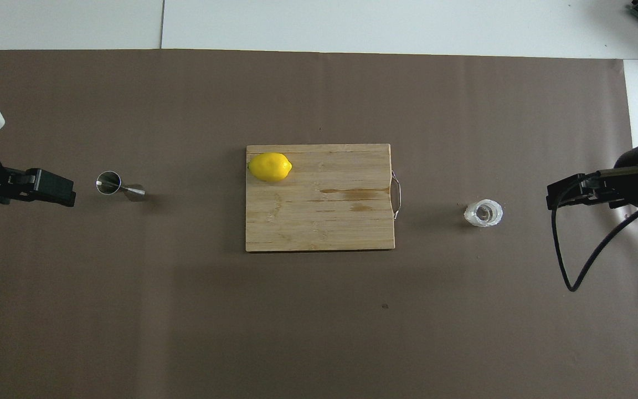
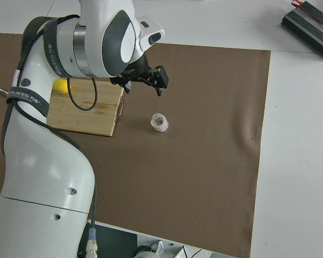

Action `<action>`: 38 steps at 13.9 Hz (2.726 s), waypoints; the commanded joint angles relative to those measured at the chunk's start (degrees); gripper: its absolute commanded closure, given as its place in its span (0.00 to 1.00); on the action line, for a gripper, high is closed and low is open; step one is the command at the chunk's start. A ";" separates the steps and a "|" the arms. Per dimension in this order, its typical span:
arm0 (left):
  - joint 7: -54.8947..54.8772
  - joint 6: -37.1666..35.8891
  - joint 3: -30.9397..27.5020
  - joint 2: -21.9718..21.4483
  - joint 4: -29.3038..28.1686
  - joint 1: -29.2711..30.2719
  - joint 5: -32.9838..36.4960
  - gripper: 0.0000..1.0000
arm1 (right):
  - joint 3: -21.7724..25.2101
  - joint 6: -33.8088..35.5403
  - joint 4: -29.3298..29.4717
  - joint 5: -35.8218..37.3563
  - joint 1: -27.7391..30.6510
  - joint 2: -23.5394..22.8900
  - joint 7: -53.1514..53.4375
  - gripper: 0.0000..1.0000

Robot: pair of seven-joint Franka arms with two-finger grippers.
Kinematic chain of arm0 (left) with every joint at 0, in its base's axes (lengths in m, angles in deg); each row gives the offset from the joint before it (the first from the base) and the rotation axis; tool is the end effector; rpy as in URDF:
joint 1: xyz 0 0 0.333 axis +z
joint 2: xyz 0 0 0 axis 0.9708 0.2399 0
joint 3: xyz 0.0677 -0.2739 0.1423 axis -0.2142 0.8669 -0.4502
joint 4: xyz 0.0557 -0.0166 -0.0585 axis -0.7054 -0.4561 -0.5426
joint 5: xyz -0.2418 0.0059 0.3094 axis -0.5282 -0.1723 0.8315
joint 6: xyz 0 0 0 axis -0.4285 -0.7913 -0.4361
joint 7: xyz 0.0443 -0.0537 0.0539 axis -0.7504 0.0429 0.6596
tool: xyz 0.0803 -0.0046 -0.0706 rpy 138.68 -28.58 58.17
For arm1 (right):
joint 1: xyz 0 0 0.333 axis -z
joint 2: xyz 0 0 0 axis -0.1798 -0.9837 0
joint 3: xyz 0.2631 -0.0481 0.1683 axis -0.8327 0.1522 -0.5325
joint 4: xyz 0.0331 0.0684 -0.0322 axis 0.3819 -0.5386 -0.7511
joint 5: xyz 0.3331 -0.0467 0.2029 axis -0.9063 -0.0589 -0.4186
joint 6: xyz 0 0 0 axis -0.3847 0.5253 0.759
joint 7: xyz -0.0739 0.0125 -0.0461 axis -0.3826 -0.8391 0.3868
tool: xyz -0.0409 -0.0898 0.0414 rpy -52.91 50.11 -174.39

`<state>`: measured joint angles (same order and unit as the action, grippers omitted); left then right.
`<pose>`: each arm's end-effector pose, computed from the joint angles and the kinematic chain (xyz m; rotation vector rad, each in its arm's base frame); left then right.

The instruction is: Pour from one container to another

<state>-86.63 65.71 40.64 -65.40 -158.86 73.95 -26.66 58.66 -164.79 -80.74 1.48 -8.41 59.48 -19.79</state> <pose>0.5318 -0.0523 0.6139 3.1259 -0.1664 -0.1333 0.5394 0.0176 0.5957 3.1233 0.0007 -0.1403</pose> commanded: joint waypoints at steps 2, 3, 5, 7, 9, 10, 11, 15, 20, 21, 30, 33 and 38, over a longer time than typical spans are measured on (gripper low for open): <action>0.16 -2.32 -0.32 -2.24 -2.70 0.06 1.24 0.00 | -0.43 -1.22 -1.70 -1.54 0.95 1.33 0.46 0.00; 0.08 -3.20 -0.76 -2.42 -2.70 0.24 0.97 0.00 | -0.43 -1.22 -1.70 -1.54 0.95 1.33 0.46 0.00; 0.95 -3.04 -1.03 -2.16 -2.62 2.25 -2.87 0.00 | -0.43 -1.22 -1.70 -1.54 0.95 1.33 0.46 0.00; 7.50 -2.86 -1.03 -1.02 -2.00 2.96 -3.86 0.00 | -0.43 -1.22 -1.70 -1.46 0.95 1.33 0.46 0.00; 14.64 -1.90 -1.03 1.43 -1.56 3.14 -4.12 0.00 | -0.43 -1.22 -1.70 -1.54 0.95 1.33 0.46 0.00; 15.45 -2.16 -1.03 2.49 -1.39 3.66 -4.74 0.00 | -0.43 -1.22 -1.70 -1.54 0.95 1.33 0.46 0.00; 18.24 -2.25 -1.03 4.33 -0.60 4.62 -6.31 0.00 | -0.43 -1.22 -1.70 -1.54 0.95 1.33 0.46 0.00; 33.25 -1.11 -1.03 11.01 1.25 9.28 -13.51 0.00 | -0.43 -1.22 -1.70 -1.54 0.95 1.33 0.46 0.00; 50.22 14.15 -1.03 8.84 -10.59 11.92 -23.43 0.00 | -0.43 -1.22 -1.70 -1.54 0.95 1.33 0.46 0.00; 53.13 16.02 -1.03 8.74 -11.83 12.10 -26.07 0.00 | -0.43 -1.22 -1.70 -1.54 0.95 1.33 0.46 0.00; 66.50 33.14 -1.03 6.46 -27.73 16.15 -48.85 0.00 | -0.43 -1.22 -1.70 -1.54 0.95 1.33 0.46 0.00; 72.30 37.65 -1.03 7.16 -29.15 16.15 -54.39 0.00 | -0.43 -1.22 -1.70 -1.54 0.95 1.33 0.46 0.00; 73.20 41.00 -0.94 6.63 -32.93 15.53 -59.32 0.00 | -0.43 -1.22 -1.70 -1.54 0.95 1.33 0.46 0.00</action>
<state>-14.45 104.89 39.48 -56.53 -189.06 89.97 -84.54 58.66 -164.79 -80.74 1.48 -8.41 59.48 -19.79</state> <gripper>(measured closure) 0.000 0.000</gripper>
